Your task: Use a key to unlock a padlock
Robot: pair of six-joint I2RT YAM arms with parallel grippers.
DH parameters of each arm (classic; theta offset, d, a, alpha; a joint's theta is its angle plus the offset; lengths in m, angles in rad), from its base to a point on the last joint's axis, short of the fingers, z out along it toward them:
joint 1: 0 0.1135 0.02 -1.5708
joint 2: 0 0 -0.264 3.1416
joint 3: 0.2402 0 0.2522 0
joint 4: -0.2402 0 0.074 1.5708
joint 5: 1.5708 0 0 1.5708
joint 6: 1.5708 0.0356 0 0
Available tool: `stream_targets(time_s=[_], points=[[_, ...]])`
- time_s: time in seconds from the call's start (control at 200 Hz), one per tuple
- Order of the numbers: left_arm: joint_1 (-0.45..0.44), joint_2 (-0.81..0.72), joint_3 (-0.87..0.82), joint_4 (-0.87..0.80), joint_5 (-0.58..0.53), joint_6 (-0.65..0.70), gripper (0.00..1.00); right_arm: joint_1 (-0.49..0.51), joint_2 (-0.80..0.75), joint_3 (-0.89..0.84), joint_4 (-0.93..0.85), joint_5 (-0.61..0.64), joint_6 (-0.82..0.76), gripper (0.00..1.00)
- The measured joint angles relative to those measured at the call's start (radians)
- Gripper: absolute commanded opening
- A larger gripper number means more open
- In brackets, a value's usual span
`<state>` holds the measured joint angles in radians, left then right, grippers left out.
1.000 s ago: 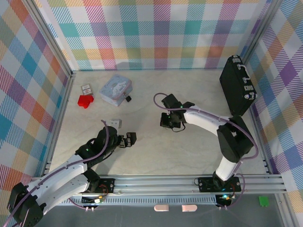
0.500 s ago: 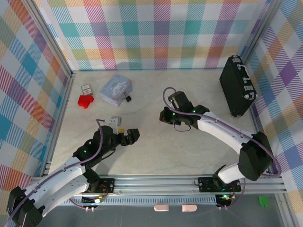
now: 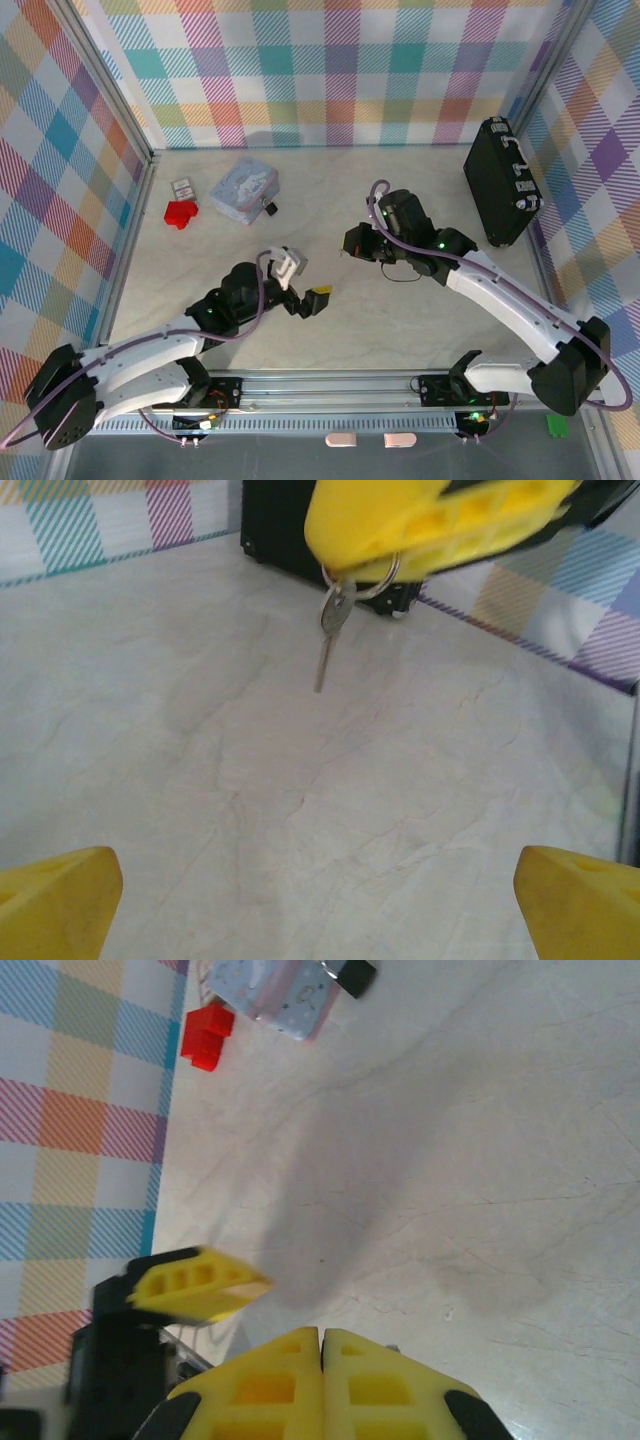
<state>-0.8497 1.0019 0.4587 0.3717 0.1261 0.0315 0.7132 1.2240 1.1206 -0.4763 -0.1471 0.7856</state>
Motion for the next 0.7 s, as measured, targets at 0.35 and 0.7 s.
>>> stream_targets(time_s=[0.35,0.7], points=[[0.064,0.252,0.045,0.251,0.091,0.153,0.61,0.027,-0.027,0.0,0.0,-0.047,0.004,0.0],[0.077,0.289,0.082,0.312,0.208,0.143,0.39,0.032,-0.035,0.0,0.013,-0.056,0.016,0.0]])
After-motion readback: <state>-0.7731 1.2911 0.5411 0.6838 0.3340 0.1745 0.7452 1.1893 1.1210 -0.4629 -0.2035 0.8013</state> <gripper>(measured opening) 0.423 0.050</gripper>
